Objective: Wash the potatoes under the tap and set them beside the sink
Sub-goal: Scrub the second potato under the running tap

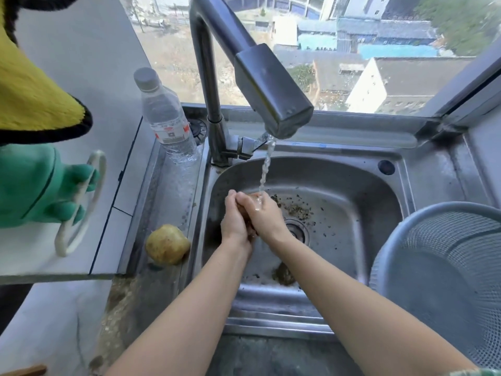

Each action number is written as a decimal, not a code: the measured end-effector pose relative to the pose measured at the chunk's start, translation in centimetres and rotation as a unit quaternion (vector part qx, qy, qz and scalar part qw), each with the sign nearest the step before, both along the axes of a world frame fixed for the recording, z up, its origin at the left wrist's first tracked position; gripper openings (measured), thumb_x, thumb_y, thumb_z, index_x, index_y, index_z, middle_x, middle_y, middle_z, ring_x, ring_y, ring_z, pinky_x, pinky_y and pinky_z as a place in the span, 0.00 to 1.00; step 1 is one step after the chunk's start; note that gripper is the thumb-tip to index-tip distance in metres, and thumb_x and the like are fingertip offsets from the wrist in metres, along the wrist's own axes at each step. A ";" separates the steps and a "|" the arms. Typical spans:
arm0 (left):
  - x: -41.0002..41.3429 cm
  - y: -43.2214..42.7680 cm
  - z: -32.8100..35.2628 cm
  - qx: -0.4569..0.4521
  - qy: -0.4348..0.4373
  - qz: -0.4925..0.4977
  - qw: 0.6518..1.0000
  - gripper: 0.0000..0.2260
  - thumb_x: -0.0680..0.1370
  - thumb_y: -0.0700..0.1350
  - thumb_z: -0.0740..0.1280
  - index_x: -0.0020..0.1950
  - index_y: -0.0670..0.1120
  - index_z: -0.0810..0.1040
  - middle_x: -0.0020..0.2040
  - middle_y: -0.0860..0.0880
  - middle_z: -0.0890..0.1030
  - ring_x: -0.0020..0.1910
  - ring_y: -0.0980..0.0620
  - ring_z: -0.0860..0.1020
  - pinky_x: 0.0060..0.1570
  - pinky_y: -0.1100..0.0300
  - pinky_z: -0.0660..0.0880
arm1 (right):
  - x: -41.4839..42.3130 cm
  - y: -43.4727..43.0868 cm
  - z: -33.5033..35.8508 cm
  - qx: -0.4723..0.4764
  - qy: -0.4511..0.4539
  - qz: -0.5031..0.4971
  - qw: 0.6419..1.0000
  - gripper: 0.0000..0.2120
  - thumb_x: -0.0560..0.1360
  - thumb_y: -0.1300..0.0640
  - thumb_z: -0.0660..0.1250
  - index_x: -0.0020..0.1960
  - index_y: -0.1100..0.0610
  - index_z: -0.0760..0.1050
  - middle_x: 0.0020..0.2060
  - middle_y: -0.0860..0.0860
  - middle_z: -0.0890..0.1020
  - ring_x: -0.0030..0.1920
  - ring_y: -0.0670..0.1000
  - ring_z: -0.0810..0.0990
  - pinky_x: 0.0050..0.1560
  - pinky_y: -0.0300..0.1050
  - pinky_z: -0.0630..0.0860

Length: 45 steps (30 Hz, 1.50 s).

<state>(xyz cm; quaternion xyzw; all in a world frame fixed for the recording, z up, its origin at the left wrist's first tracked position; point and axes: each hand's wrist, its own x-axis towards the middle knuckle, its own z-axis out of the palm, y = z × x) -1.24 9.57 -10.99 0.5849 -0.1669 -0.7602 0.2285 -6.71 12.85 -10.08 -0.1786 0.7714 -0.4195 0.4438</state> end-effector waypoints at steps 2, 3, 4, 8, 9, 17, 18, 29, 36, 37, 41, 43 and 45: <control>-0.2 0.1 0.8 -0.008 -0.028 0.006 1.000 0.17 0.72 0.58 0.66 0.35 0.46 0.82 0.36 0.44 0.83 0.40 0.43 0.82 0.45 0.50 0.78 | -0.5 0.0 -0.2 0.014 -0.023 0.007 1.000 0.24 0.69 0.34 0.63 0.47 0.55 0.76 0.40 0.54 0.83 0.41 0.54 0.81 0.38 0.45 0.77; -0.2 -0.3 1.2 -0.006 -0.037 0.018 0.999 0.16 0.76 0.53 0.64 0.34 0.45 0.80 0.34 0.44 0.82 0.37 0.43 0.80 0.40 0.52 0.78 | -0.8 0.3 -0.2 0.016 -0.055 0.005 0.998 0.22 0.73 0.36 0.61 0.46 0.55 0.76 0.34 0.52 0.80 0.33 0.51 0.79 0.30 0.39 0.73; -0.2 -0.6 1.5 -0.016 -0.044 0.023 0.999 0.14 0.78 0.48 0.62 0.35 0.45 0.79 0.35 0.43 0.81 0.35 0.43 0.79 0.36 0.54 0.77 | -1.1 0.6 -0.2 0.019 -0.101 -0.003 0.995 0.19 0.77 0.41 0.58 0.42 0.56 0.75 0.29 0.50 0.77 0.26 0.46 0.75 0.23 0.35 0.68; -0.3 0.3 1.7 -0.248 -0.083 -0.101 0.960 0.08 0.78 0.46 0.65 0.42 0.49 0.81 0.44 0.43 0.83 0.43 0.43 0.82 0.41 0.52 0.81 | -2.2 1.5 -0.3 0.056 -0.182 -0.059 0.980 0.22 0.82 0.47 0.49 0.35 0.55 0.69 0.20 0.49 0.73 0.16 0.45 0.68 0.17 0.32 0.63; -0.2 0.8 1.6 -0.319 -0.111 -0.153 0.929 0.03 0.77 0.48 0.68 0.45 0.50 0.79 0.44 0.46 0.83 0.44 0.46 0.82 0.44 0.54 0.80 | -2.3 1.6 -0.4 0.055 -0.193 -0.083 0.976 0.22 0.81 0.46 0.49 0.36 0.55 0.70 0.23 0.50 0.74 0.20 0.46 0.70 0.19 0.33 0.65; -1.2 -1.0 1.0 -0.185 -0.163 -0.043 0.968 0.19 0.82 0.52 0.56 0.39 0.47 0.80 0.42 0.43 0.84 0.46 0.41 0.83 0.51 0.48 0.80 | -0.3 1.3 0.4 0.001 -0.011 0.005 1.000 0.40 0.66 0.22 0.50 0.50 0.53 0.83 0.38 0.54 0.81 0.33 0.49 0.75 0.32 0.41 0.67; -0.8 -0.8 1.1 -0.233 -0.161 -0.080 0.956 0.19 0.83 0.52 0.55 0.41 0.47 0.80 0.44 0.44 0.84 0.47 0.43 0.82 0.53 0.50 0.80 | -0.8 1.3 0.5 0.012 -0.009 -0.015 1.000 0.40 0.65 0.23 0.48 0.46 0.54 0.82 0.36 0.53 0.79 0.33 0.49 0.74 0.32 0.41 0.65; 0.4 -0.8 -0.1 -0.250 -0.262 -0.109 0.926 0.24 0.82 0.60 0.53 0.52 0.43 0.80 0.48 0.43 0.84 0.50 0.41 0.82 0.57 0.43 0.78 | 0.2 2.0 2.0 0.001 0.012 0.085 0.996 0.25 0.80 0.39 0.56 0.64 0.60 0.63 0.60 0.56 0.77 0.61 0.57 0.77 0.63 0.55 0.74; 0.5 0.5 2.7 -0.124 -0.122 -0.150 0.973 0.22 0.83 0.54 0.52 0.44 0.45 0.81 0.33 0.46 0.81 0.31 0.49 0.77 0.29 0.60 0.71 | -0.3 0.7 2.5 -0.173 -0.017 -0.050 0.984 0.12 0.69 0.60 0.73 0.52 0.58 0.78 0.41 0.52 0.82 0.42 0.49 0.81 0.48 0.51 0.81; 0.6 0.5 3.2 -0.112 -0.115 -0.169 0.972 0.22 0.82 0.53 0.51 0.39 0.45 0.79 0.27 0.48 0.77 0.27 0.51 0.73 0.25 0.63 0.67 | -0.4 0.6 2.7 -0.186 -0.020 -0.040 0.981 0.10 0.70 0.63 0.72 0.51 0.59 0.78 0.40 0.50 0.81 0.41 0.47 0.79 0.46 0.49 0.81; 1.0 0.5 3.3 -0.121 -0.121 -0.271 0.947 0.26 0.83 0.55 0.46 0.38 0.44 0.75 0.25 0.47 0.72 0.23 0.53 0.68 0.22 0.64 0.62 | -1.4 0.2 2.5 -0.178 -0.065 -0.060 0.980 0.02 0.71 0.59 0.68 0.39 0.55 0.77 0.37 0.53 0.79 0.39 0.51 0.77 0.39 0.45 0.77; 1.0 1.0 2.8 -0.185 -0.140 -0.289 0.929 0.33 0.79 0.66 0.45 0.46 0.45 0.81 0.35 0.46 0.81 0.33 0.49 0.78 0.31 0.59 0.72 | -1.6 -0.5 2.4 -0.113 -0.087 -0.118 0.983 0.10 0.76 0.56 0.64 0.36 0.54 0.76 0.34 0.53 0.79 0.37 0.53 0.78 0.37 0.44 0.75; 1.1 1.6 2.3 -0.286 -0.185 -0.298 0.892 0.38 0.72 0.74 0.46 0.49 0.47 0.83 0.42 0.47 0.84 0.44 0.45 0.81 0.43 0.51 0.77 | -1.5 -0.9 2.6 -0.055 -0.096 -0.143 0.984 0.16 0.81 0.54 0.58 0.38 0.56 0.77 0.33 0.52 0.79 0.36 0.51 0.78 0.35 0.42 0.73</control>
